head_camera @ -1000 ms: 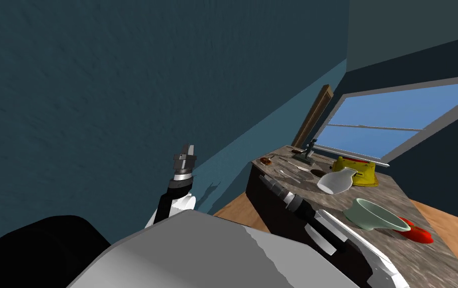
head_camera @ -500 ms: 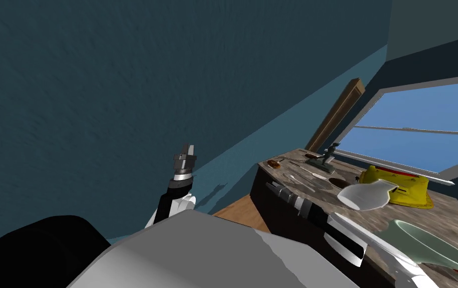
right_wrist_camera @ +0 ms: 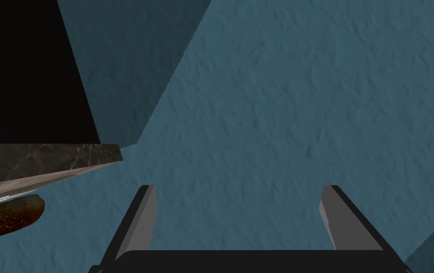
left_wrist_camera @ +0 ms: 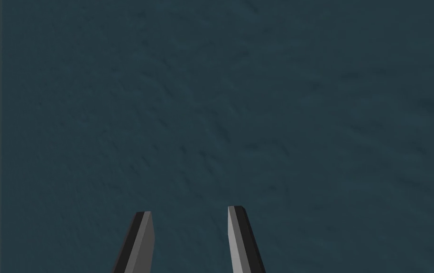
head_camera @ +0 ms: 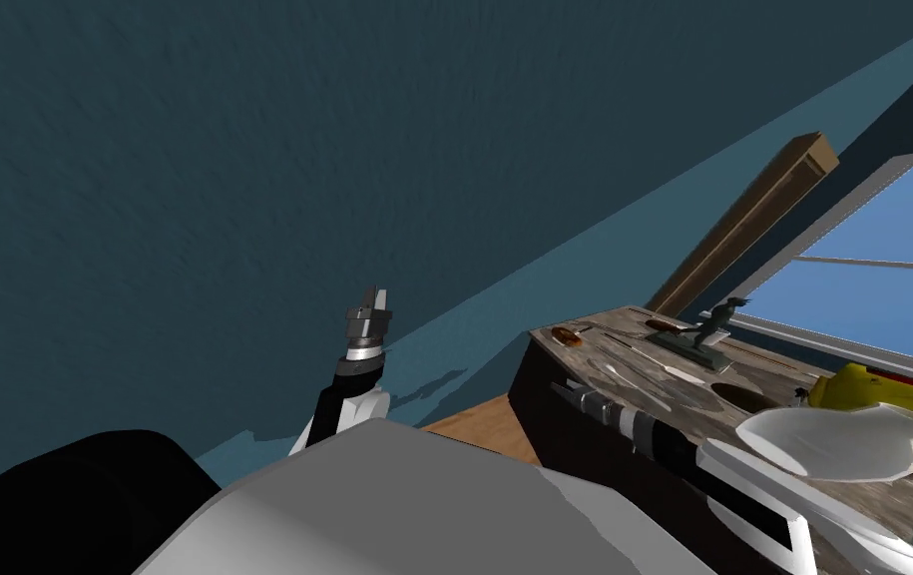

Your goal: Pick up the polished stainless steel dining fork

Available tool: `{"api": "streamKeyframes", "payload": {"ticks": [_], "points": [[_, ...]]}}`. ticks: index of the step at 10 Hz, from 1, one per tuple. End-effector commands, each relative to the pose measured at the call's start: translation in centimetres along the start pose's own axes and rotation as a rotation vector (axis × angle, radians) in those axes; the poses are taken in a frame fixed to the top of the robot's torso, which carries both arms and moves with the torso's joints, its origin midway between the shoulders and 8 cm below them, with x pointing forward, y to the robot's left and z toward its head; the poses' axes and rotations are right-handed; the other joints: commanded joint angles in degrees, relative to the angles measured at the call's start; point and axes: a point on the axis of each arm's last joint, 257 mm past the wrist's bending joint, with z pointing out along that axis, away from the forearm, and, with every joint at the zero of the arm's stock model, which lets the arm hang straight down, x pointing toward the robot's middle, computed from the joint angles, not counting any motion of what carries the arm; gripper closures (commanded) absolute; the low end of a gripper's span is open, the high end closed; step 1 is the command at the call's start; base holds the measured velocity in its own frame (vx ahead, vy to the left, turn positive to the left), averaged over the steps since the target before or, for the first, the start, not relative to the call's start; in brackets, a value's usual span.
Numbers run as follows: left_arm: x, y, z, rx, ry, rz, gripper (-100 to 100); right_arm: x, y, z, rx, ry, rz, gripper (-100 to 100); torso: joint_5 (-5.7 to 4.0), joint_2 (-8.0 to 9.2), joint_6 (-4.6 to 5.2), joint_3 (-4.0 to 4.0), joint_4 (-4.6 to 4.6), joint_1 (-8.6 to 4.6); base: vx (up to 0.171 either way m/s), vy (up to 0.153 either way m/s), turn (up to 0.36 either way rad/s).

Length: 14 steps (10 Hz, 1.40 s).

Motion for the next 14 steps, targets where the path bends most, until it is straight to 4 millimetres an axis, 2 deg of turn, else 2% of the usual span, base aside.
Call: {"api": "streamKeyframes", "payload": {"ticks": [1, 2, 3, 4, 5, 6, 7, 10, 11, 12, 13, 14], "points": [[0.0, 0.0, 0.0, 0.000, 0.000, 0.000, 0, 0.9, -2.7, -1.7, 0.050, 0.050, -0.026, -100, 0.00, 0.00, 0.00, 0.00, 0.00, 0.00, 0.002, 0.011, 0.152], [0.0, 0.0, 0.0, 0.000, 0.000, 0.000, 0, 1.0, -3.0, -1.9, 0.056, 0.052, -0.025, -100, 0.00, -0.01, 0.04, 0.00, 0.00, -0.01, 0.004, 0.003, 0.014], [0.0, 0.0, 0.0, 0.000, 0.000, 0.000, 0, 1.8, -4.9, -3.7, 0.088, 0.110, -0.050, -100, -0.01, 0.00, 0.06, 0.00, 0.00, -0.04, 0.003, 0.019, 0.280], [0.0, 0.0, 0.0, 0.000, 0.000, 0.000, 0, 2.1, -5.8, -4.2, 0.108, 0.116, -0.047, -100, 0.01, -0.02, -0.02, -0.01, 0.00, 0.01, 0.004, 0.009, 0.195], [0.0, 0.0, 0.0, 0.000, 0.000, 0.000, 0, 3.0, -7.9, -6.3, 0.145, 0.171, -0.060, -100, -0.02, -0.03, 0.04, -0.02, -0.01, -0.02, 0.006, 0.017, 0.302], [0.0, 0.0, 0.0, 0.000, 0.000, 0.000, 0, 3.2, -9.2, -7.1, 0.176, 0.182, -0.061, -100, 0.00, -0.04, -0.01, -0.02, -0.01, 0.01, 0.007, 0.008, 0.122], [0.0, 0.0, 0.0, 0.000, 0.000, 0.000, 0, 3.7, -10.5, -9.1, 0.198, 0.231, -0.075, -100, -0.01, -0.02, 0.07, -0.01, 0.00, -0.02, 0.010, 0.018, 0.248], [0.0, 0.0, 0.0, 0.000, 0.000, 0.000, 0, 4.1, -12.0, -10.2, 0.237, 0.242, -0.070, -100, -0.02, -0.01, 0.08, -0.01, 0.00, -0.03, 0.005, 0.005, 0.033], [0.0, 0.0, 0.0, 0.000, 0.000, 0.000, 0, 4.7, -13.8, -12.7, 0.275, 0.293, -0.077, -100, -0.03, 0.02, 0.07, 0.01, 0.00, -0.04, 0.005, 0.015, 0.306], [0.0, 0.0, 0.0, 0.000, 0.000, 0.000, 0, 4.8, -14.5, -13.3, 0.294, 0.297, -0.075, -100, -0.01, -0.02, -0.01, -0.01, 0.00, 0.00, 0.009, 0.004, 0.155], [0.0, 0.0, 0.0, 0.000, 0.000, 0.000, 0, 5.3, -15.5, -15.4, 0.317, 0.343, -0.077, -100, 0.00, -0.03, 0.06, -0.02, 0.00, -0.02, 0.017, 0.012, 0.264], [0.0, 0.0, 0.0, 0.000, 0.000, 0.000, 0, 5.5, -16.5, -16.4, 0.346, 0.349, -0.073, -100, -0.01, -0.06, 0.00, -0.03, -0.01, 0.00, 0.017, 0.004, 0.119]]}}
